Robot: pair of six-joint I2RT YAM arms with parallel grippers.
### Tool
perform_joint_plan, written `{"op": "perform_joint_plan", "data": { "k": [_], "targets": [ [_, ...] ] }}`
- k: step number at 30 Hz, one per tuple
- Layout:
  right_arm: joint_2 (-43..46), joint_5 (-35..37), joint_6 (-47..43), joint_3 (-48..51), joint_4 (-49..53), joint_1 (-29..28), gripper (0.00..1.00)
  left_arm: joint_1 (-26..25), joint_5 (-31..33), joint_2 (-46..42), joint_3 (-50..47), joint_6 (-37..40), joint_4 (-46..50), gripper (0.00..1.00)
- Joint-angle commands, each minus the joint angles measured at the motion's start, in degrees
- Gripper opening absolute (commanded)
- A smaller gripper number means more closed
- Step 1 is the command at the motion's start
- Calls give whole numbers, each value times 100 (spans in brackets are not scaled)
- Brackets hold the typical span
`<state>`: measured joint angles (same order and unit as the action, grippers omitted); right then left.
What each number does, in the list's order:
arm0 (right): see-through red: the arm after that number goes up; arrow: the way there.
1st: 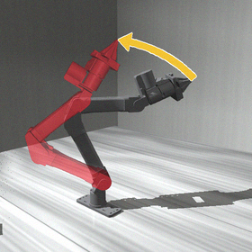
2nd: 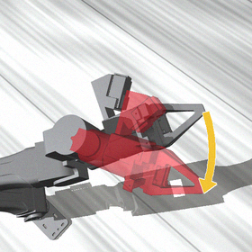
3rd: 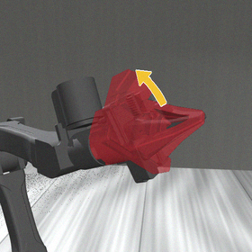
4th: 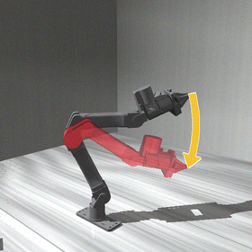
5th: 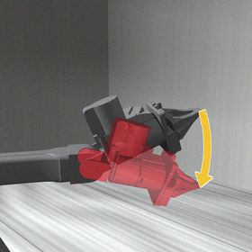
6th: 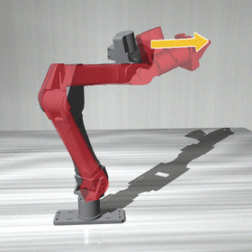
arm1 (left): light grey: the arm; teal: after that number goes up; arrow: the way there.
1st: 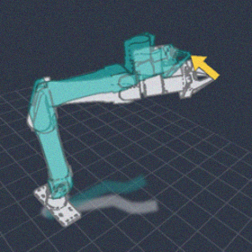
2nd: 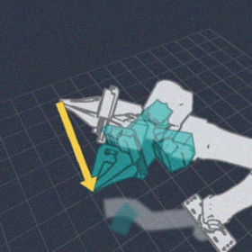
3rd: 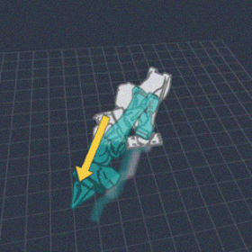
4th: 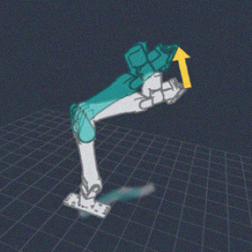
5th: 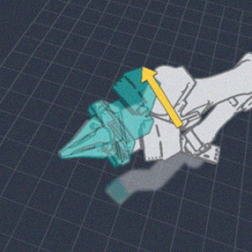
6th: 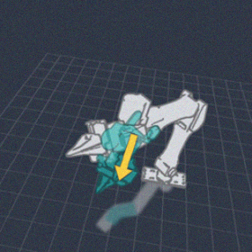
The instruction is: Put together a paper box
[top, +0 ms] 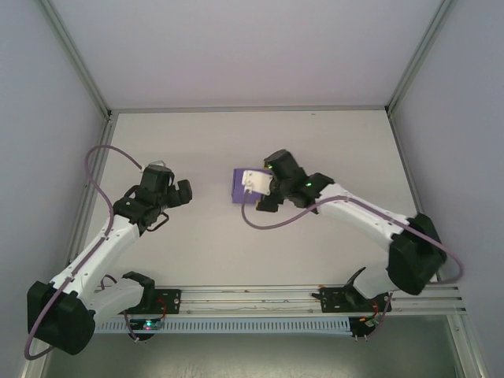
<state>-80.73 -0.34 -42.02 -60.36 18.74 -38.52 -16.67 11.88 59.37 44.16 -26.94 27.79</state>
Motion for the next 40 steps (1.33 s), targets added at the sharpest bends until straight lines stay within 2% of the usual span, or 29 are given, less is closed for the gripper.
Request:
{"op": "perform_joint_plan", "data": {
  "k": [1, 4, 7, 11, 13, 14, 18, 20, 21, 22, 23, 24, 25, 26, 27, 29, 31, 33, 35, 40],
  "targets": [
    [621, 31, 1753, 533, -505, 785, 98, 178, 974, 193, -63, 705, -815, 100],
    [1182, 767, 3117, 1409, -1645, 1691, 98, 329, 1481, 467, -469, 1376, -1889, 100],
    [1590, 840, 4006, 2353, -2640, 2636, 98, 611, 1582, 729, -1316, 1868, -3717, 100],
    [1587, 801, 3914, 3778, -4942, 3235, 98, 999, 1190, 1197, -2192, 2011, -5671, 100],
    [1276, 833, 3808, 4236, -6076, 3318, 98, 1078, 1098, 1492, -2348, 2155, -6402, 100],
    [1094, 785, 3841, 4363, -6522, 3341, 98, 1098, 902, 1504, -2306, 2232, -6317, 100],
    [-175, 384, 3925, 4512, -7915, 3450, 98, 1196, 602, 1878, -2617, 2402, -7576, 100],
    [-811, 325, 4140, 4445, -8492, 3610, 98, 1406, 519, 2689, -2837, 2354, -9006, 99],
    [-635, 328, 4375, 4181, -7884, 3783, 98, 1439, 150, 2771, -2818, 2380, -9112, 100],
    [-471, 311, 4433, 4008, -7255, 3851, 98, 1484, -106, 2655, -2622, 2300, -8163, 100],
    [-474, 393, 4386, 4033, -7304, 3808, 98, 1533, 34, 3101, -2454, 2321, -8589, 99],
    [-598, 422, 4346, 4113, -7669, 3783, 98, 1541, -121, 3170, -2311, 2408, -8568, 100],
    [-668, 403, 4326, 4176, -7910, 3782, 98, 1586, -283, 2841, -2129, 2269, -7496, 100],
    [-670, 410, 4325, 4185, -7933, 3782, 98, 1605, -293, 2978, -2218, 2330, -7839, 100],
    [-631, 402, 4330, 4158, -7827, 3781, 98, 1609, -234, 3188, -2356, 2372, -8592, 100],
    [-531, 418, 4351, 4093, -7532, 3782, 98, 1609, -135, 2882, -2217, 2219, -7720, 100],
    [-549, 435, 4334, 4098, -7574, 3769, 98, 1601, -119, 3110, -2344, 2310, -8421, 100],
    [-535, 449, 4330, 4096, -7555, 3764, 98, 1605, -149, 2920, -2240, 2244, -7854, 100],
    [-549, 448, 4341, 4096, -7551, 3764, 98, 1604, -140, 3047, -2313, 2292, -8221, 100],
    [-550, 625, 4334, 4085, -7544, 3714, 98, 1596, -157, 3018, -2290, 2288, -8123, 100]
  ]
}}
